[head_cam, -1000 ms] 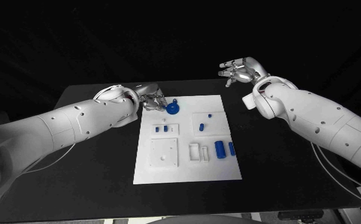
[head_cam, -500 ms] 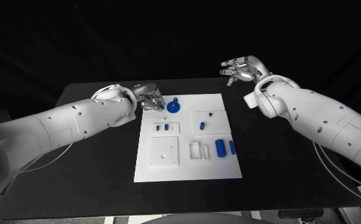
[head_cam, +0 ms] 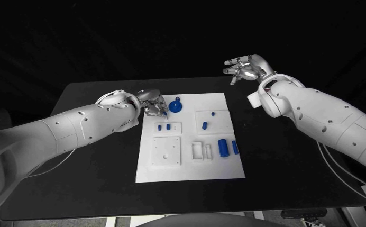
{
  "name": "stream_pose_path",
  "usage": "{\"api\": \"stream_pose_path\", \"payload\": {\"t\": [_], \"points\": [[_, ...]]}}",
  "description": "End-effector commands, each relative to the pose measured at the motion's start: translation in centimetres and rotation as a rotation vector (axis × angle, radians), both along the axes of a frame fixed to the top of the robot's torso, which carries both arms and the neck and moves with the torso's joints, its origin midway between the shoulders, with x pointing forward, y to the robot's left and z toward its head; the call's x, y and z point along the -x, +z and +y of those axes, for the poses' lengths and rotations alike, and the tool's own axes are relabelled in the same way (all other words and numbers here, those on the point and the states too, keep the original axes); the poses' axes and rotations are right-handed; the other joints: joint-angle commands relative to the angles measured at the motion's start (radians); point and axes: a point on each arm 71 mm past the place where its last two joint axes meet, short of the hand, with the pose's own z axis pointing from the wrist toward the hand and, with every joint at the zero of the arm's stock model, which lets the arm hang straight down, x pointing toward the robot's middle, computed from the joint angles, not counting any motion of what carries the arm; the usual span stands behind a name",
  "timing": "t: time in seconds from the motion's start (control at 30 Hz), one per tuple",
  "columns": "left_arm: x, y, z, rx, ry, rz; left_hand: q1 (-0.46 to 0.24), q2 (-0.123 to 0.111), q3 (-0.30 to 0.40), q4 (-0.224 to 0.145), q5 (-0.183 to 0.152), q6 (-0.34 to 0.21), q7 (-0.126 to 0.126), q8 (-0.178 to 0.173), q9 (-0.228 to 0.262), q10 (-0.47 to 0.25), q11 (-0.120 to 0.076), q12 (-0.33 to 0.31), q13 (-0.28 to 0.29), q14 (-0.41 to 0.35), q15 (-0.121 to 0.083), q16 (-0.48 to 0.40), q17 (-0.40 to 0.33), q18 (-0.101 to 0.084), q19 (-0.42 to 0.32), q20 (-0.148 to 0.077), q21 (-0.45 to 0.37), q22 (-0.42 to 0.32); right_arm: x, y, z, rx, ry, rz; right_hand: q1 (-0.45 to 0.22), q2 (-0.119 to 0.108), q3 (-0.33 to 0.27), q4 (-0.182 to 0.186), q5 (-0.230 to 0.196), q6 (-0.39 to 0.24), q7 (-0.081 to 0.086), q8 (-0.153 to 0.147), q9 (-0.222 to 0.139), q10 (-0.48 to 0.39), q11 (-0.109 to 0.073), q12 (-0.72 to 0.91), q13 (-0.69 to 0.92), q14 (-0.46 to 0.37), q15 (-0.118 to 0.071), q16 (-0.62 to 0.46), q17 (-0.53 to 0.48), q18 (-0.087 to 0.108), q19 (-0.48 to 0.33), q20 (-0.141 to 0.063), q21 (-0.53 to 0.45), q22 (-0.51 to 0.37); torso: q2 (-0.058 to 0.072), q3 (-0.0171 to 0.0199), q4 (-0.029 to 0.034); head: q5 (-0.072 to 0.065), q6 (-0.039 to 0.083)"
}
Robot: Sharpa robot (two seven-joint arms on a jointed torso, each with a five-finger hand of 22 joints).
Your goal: Assemble the parts on the task board
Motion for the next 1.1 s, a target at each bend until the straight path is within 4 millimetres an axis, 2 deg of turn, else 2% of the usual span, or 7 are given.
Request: {"api": "stream_pose_path", "payload": {"t": [0.03, 0.13, 0.2, 0.4, 0.63, 0.83, 1.1], "points": [[0.15, -0.20, 0.18, -0.015, -0.019, 0.009, 0.006, 0.004, 0.001, -0.005, -0.004, 0.002, 0.002, 0.003, 0.001, -0.001, 0.004, -0.003, 0.002, 0.010, -0.001, -0.003, 0.002, 0.015, 0.004, -0.006, 0.005, 0.019, 0.02, 0.04, 0.06, 0.003, 0.011, -0.002, -0.002, -0.005, 0.006, -0.001, 0.006, 0.004, 0.000, -0.001, 0.001, -0.005, 0.000, -0.005, -0.002, 0.002, 0.004, 0.004, -0.001, 0.019, 0.003, 0.002, 0.002, 0.002, 0.000, 0.0004, -0.0007, -0.002, -0.005], [0.19, -0.27, 0.40, -0.021, -0.019, 0.013, 0.007, 0.003, 0.001, -0.006, -0.004, 0.002, 0.002, 0.003, 0.001, -0.001, 0.004, -0.003, 0.002, 0.010, -0.001, -0.003, 0.002, 0.015, 0.004, -0.006, 0.005, 0.019, 0.01, 0.03, 0.11, 0.002, 0.011, -0.002, -0.003, -0.005, 0.006, -0.002, 0.006, 0.003, 0.000, -0.001, 0.001, -0.005, 0.000, -0.005, -0.002, 0.002, 0.004, 0.004, -0.002, 0.019, 0.003, 0.002, 0.002, 0.003, 0.000, -0.0004, -0.0029, -0.005, -0.002], [0.21, -0.32, 0.46, -0.026, -0.021, 0.016, 0.007, 0.003, 0.001, -0.006, -0.004, 0.002, 0.002, 0.003, 0.001, -0.001, 0.004, -0.003, 0.002, 0.010, -0.001, -0.003, 0.002, 0.015, 0.004, -0.006, 0.005, 0.019, 0.01, 0.03, 0.17, 0.002, 0.012, -0.002, -0.003, -0.005, 0.006, -0.002, 0.006, 0.003, 0.000, -0.001, 0.001, -0.005, 0.000, -0.005, -0.002, 0.002, 0.004, 0.004, -0.002, 0.019, 0.003, 0.002, 0.002, 0.003, 0.000, -0.0009, -0.0026, -0.005, -0.005], [0.18, -0.38, 0.44, -0.030, -0.025, 0.018, 0.007, 0.002, 0.002, -0.008, -0.004, 0.001, 0.002, 0.002, 0.001, -0.001, 0.004, -0.003, 0.002, 0.009, -0.001, -0.004, 0.003, 0.016, 0.003, -0.006, 0.006, 0.019, 0.00, 0.01, 0.25, 0.002, 0.013, -0.002, -0.002, -0.005, 0.006, -0.002, 0.006, 0.003, 0.000, -0.001, 0.001, -0.005, 0.000, -0.005, -0.002, 0.002, 0.004, 0.004, -0.002, 0.019, 0.003, 0.002, 0.002, 0.003, 0.000, -0.0018, 0.0005, 0.007, -0.005], [0.04, -0.43, 0.46, -0.033, -0.024, 0.017, 0.007, 0.002, 0.002, -0.008, -0.004, 0.001, 0.002, 0.002, 0.001, -0.001, 0.004, -0.003, 0.002, 0.009, -0.001, -0.004, 0.003, 0.016, 0.003, -0.006, 0.006, 0.019, 0.00, 0.00, 0.36, 0.001, 0.015, -0.001, -0.001, -0.005, 0.006, -0.003, 0.006, 0.003, 0.000, -0.001, 0.001, -0.005, 0.000, -0.006, -0.002, 0.002, 0.004, 0.004, -0.002, 0.019, 0.003, 0.002, 0.001, 0.003, 0.001, 0.0000, -0.0001, 0.006, -0.006], [-0.09, -0.48, 0.28, -0.034, -0.026, 0.016, 0.007, 0.004, 0.005, -0.010, -0.004, 0.000, 0.003, 0.003, 0.001, -0.001, 0.004, -0.003, 0.002, 0.009, 0.000, -0.004, 0.003, 0.016, 0.002, -0.006, 0.008, 0.019, -0.02, -0.01, 0.39, 0.001, 0.015, -0.002, -0.001, -0.005, 0.006, -0.003, 0.006, 0.003, 0.000, -0.001, 0.001, -0.005, 0.000, -0.006, -0.002, 0.002, 0.004, 0.004, -0.002, 0.019, 0.003, 0.002, 0.001, 0.003, 0.000, 0.0000, -0.0016, 0.007, -0.006], [-0.23, -0.54, 0.09, -0.035, -0.028, 0.017, 0.007, 0.004, 0.005, -0.011, -0.003, 0.000, 0.003, 0.002, 0.001, -0.001, 0.004, -0.003, 0.002, 0.009, 0.000, -0.004, 0.004, 0.017, 0.002, -0.006, 0.009, 0.019, -0.02, -0.02, 0.42, 0.001, 0.015, -0.002, -0.001, -0.005, 0.006, -0.003, 0.006, 0.003, 0.000, -0.001, 0.001, -0.005, 0.000, -0.006, -0.002, 0.002, 0.004, 0.004, -0.002, 0.019, 0.003, 0.002, 0.001, 0.003, 0.000, 0.0013, -0.0019, 0.002, -0.008]]}}
